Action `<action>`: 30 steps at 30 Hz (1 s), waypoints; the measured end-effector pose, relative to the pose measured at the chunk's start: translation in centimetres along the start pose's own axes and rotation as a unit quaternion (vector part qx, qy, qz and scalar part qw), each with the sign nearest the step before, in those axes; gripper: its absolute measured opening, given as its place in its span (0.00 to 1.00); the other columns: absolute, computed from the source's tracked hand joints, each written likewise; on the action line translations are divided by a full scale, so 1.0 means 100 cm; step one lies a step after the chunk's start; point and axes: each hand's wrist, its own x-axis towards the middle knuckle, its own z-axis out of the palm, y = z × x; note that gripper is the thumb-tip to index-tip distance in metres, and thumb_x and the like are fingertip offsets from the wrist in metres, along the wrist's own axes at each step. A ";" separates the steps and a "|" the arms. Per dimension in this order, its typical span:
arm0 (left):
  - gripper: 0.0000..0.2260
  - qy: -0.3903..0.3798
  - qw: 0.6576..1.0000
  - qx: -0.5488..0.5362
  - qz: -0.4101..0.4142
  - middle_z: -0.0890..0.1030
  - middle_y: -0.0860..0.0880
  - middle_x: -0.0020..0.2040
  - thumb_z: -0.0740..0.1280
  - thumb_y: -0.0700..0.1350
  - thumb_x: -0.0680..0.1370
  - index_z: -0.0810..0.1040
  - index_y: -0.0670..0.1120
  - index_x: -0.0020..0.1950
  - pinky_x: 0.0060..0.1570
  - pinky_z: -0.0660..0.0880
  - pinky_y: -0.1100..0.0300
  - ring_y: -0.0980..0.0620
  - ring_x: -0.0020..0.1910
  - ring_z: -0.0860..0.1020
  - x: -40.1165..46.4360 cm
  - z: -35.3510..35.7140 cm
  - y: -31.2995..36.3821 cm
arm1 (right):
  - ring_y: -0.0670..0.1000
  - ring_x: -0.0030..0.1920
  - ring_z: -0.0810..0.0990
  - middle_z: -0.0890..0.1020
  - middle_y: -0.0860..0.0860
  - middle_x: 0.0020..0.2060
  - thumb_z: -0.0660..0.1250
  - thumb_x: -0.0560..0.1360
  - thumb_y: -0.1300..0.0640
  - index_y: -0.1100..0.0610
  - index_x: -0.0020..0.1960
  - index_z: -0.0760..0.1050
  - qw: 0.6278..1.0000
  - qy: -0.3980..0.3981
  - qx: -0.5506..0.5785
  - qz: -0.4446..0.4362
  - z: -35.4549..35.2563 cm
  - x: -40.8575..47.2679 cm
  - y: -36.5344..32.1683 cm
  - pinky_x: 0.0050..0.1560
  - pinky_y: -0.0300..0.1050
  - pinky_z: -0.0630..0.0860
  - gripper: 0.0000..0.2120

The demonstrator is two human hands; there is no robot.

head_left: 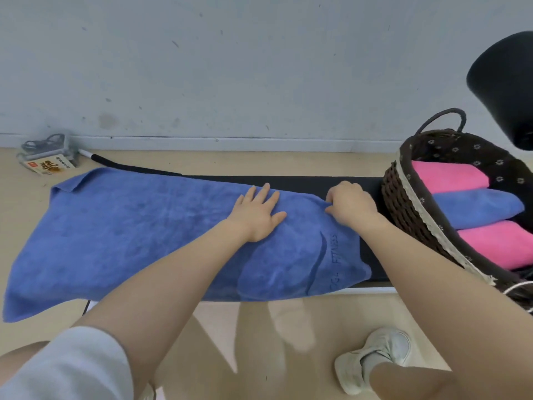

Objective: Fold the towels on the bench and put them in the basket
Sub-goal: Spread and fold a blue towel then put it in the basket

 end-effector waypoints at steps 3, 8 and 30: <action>0.26 0.025 1.000 0.000 -0.010 0.37 0.50 0.77 0.44 0.59 0.81 0.40 0.53 0.76 0.74 0.39 0.46 0.47 0.76 0.38 0.011 0.006 -0.004 | 0.57 0.42 0.75 0.79 0.56 0.47 0.58 0.74 0.64 0.60 0.47 0.76 0.995 0.028 0.085 0.035 -0.012 0.022 0.005 0.31 0.41 0.65 0.08; 0.25 0.102 0.994 0.016 -0.031 0.38 0.48 0.77 0.43 0.57 0.82 0.41 0.53 0.77 0.74 0.40 0.51 0.48 0.76 0.40 0.035 0.003 -0.019 | 0.58 0.43 0.73 0.77 0.58 0.48 0.53 0.74 0.68 0.60 0.49 0.72 0.984 0.113 0.131 0.039 -0.015 0.046 -0.008 0.35 0.45 0.65 0.10; 0.17 0.006 0.968 -0.230 0.096 0.63 0.50 0.72 0.53 0.43 0.83 0.68 0.45 0.71 0.64 0.55 0.68 0.52 0.70 0.63 -0.043 0.012 0.044 | 0.50 0.48 0.79 0.82 0.58 0.47 0.68 0.73 0.66 0.68 0.52 0.76 0.806 -0.089 0.585 -0.030 0.005 -0.089 0.034 0.57 0.45 0.74 0.09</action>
